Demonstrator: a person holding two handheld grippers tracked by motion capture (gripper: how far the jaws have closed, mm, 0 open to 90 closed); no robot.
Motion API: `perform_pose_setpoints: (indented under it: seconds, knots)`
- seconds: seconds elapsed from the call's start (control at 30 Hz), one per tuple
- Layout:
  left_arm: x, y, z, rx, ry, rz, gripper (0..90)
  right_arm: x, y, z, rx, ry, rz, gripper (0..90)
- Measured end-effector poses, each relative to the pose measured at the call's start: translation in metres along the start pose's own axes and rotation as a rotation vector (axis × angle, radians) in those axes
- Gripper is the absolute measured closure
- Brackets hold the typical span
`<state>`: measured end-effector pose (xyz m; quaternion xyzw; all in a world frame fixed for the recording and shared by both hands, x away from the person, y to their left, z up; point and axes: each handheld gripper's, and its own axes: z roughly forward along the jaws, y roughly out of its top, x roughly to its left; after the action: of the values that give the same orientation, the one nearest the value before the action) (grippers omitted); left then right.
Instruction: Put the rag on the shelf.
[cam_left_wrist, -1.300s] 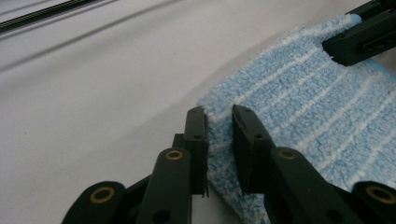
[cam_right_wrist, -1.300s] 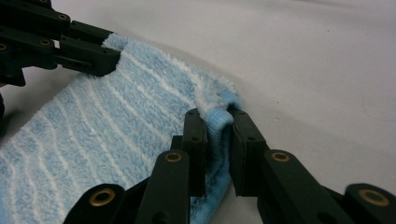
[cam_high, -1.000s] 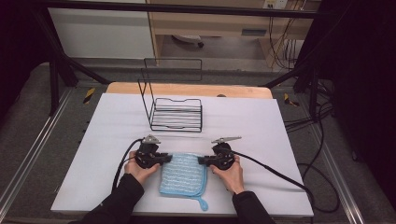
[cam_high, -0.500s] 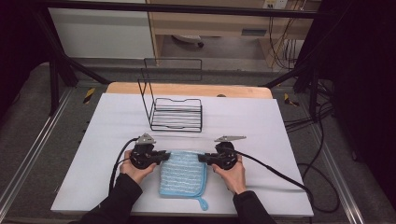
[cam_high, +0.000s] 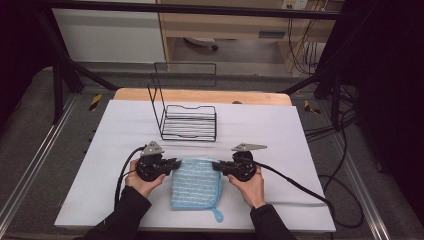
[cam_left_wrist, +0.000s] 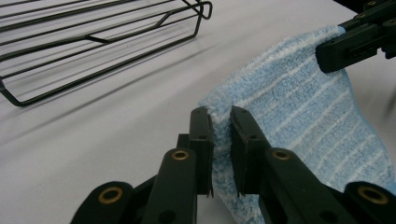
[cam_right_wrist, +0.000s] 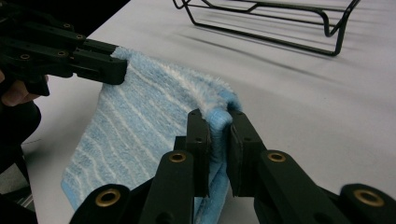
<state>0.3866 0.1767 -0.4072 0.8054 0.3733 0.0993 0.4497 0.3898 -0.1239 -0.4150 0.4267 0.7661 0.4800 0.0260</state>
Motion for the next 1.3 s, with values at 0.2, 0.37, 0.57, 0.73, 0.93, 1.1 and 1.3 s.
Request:
perform_pose_setpoints:
  seconds: [0.2,0.37,0.57,0.73,0.93,1.1,1.3]
  knots:
    - [-0.004,0.005,-0.006,-0.037,-0.007,0.015,79.7,0.002,0.005,-0.009,-0.038,-0.002,-0.015,81.2]
    - [-0.009,0.009,-0.013,-0.067,0.011,0.033,79.7,0.008,0.009,-0.016,-0.064,-0.012,-0.055,81.2]
    - [-0.012,0.013,-0.019,-0.098,0.014,0.04,79.7,0.012,0.013,-0.022,-0.091,-0.011,-0.075,81.3]
    - [-0.015,0.016,-0.025,-0.129,0.014,0.045,79.7,0.017,0.018,-0.029,-0.119,-0.017,-0.11,81.6]
    - [-0.019,0.022,-0.034,-0.168,0.013,0.056,79.8,0.026,0.023,-0.038,-0.162,-0.026,-0.15,81.7]
    - [-0.022,0.025,-0.04,-0.195,0.018,0.066,79.8,0.032,0.028,-0.045,-0.194,-0.029,-0.172,81.7]
    - [-0.025,0.029,-0.044,-0.222,0.033,0.079,79.8,0.037,0.031,-0.05,-0.219,-0.038,-0.197,81.8]
